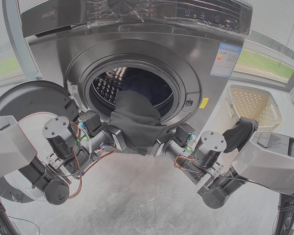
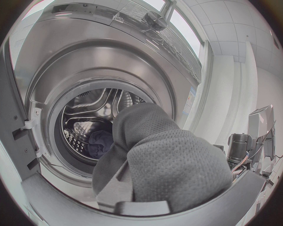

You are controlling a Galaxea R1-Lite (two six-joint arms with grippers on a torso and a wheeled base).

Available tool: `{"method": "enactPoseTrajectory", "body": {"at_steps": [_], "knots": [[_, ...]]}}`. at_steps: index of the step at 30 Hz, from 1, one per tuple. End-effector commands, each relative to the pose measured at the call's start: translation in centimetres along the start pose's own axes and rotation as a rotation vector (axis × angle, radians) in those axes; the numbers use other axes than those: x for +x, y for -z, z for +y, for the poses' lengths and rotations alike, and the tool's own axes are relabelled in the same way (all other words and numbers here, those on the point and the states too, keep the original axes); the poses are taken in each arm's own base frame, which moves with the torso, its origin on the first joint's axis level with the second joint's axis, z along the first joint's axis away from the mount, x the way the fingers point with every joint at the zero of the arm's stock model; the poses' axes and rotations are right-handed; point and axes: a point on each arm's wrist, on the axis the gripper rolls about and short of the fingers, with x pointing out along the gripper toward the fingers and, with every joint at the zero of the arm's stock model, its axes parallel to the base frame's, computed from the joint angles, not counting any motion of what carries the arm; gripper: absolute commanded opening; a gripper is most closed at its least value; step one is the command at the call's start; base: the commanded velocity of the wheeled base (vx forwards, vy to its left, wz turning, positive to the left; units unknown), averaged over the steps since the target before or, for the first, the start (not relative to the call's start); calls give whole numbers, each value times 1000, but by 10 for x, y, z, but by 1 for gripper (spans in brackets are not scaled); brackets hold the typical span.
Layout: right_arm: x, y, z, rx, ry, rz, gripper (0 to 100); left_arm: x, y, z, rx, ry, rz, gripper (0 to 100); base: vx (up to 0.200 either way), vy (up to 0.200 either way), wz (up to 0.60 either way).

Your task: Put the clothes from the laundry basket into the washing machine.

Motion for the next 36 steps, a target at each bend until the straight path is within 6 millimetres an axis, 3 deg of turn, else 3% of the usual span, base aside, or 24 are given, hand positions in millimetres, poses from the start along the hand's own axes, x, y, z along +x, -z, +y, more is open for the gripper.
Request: {"method": "enactPoseTrajectory", "body": {"at_steps": [1, 3, 4, 8, 9, 11, 14, 21, 36], "knots": [[-19, -7, 2, -8, -10, 39, 100, -7, 1, -1, -1, -13, 18, 0, 0, 0, 0], [-24, -9, 3, -11, -11, 48, 100, -8, 2, -1, -1, -20, 22, 0, 0, 0, 0], [-46, -21, 10, -27, -54, 77, 100, -16, -4, -1, -1, -39, 17, 0, 0, 0, 0], [-89, -39, 16, -65, -141, 141, 100, -36, -14, -4, -10, -66, 21, 0, 0, 0, 0], [-89, -39, 16, -65, -141, 141, 100, -36, -14, -4, -10, -66, 21, 0, 0, 0, 0], [-117, -38, 13, -81, -153, 211, 100, -52, -18, -6, -20, -66, 31, 0, 0, 0, 0], [-133, -36, 11, -77, -157, 247, 100, -59, -19, -8, -28, -56, 41, 0, 0, 0, 0], [-143, -30, 10, -64, -236, 302, 100, -58, -12, -9, -25, -57, 66, 0, 0, 0, 0], [-134, -29, -24, -77, -63, 290, 100, -83, 0, -1, -2, -93, 157, 0, 0, 0, 0]]}}
